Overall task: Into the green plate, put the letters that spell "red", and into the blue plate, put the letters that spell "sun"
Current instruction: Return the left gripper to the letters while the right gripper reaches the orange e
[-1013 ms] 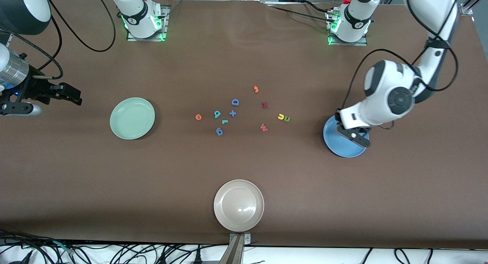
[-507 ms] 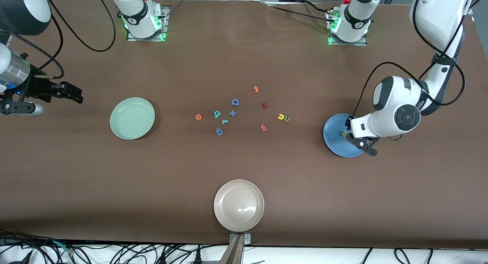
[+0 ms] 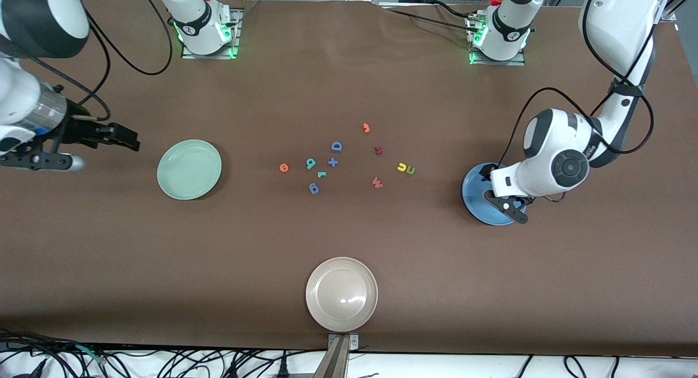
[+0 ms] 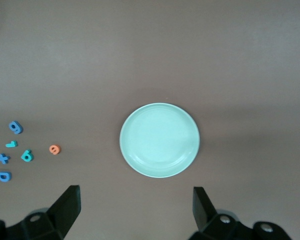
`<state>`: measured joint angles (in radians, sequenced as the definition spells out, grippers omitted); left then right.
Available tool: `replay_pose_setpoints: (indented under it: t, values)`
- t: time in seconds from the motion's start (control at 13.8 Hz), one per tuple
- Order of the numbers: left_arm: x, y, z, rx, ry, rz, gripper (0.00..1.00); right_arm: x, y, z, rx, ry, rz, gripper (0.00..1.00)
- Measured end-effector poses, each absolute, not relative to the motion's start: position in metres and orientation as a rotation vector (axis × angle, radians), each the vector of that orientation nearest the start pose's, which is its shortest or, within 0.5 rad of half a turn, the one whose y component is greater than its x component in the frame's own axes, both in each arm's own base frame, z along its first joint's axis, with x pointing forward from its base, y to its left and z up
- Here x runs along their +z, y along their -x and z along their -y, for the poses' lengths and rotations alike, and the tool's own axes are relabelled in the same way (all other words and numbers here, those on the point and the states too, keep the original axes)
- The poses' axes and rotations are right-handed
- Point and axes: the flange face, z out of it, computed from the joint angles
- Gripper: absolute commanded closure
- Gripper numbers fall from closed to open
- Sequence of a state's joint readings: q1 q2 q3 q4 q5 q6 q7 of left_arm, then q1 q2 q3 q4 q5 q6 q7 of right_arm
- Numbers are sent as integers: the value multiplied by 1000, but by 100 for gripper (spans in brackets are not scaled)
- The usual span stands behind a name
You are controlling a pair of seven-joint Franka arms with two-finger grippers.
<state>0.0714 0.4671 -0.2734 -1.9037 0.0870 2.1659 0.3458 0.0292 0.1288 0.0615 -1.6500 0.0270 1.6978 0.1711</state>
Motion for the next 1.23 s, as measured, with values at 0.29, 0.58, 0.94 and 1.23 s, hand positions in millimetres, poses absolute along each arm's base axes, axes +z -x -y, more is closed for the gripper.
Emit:
replay_pose_setpoints:
  t: [0.29,0.58,0.94,1.23]
  values:
    - [257,-587,181,273,3106,-763,0,497,-597,-140,98,3104,-314,1]
    - [248,-573,223,280,3112,-692,0,446,-595,-229,87,3083,-474,1]
    - [216,-557,264,284,3141,-585,0,357,-577,-325,121,3088,-528,1]
    - [212,-555,268,300,3169,-166,0,281,-569,-347,185,3144,-518,1]
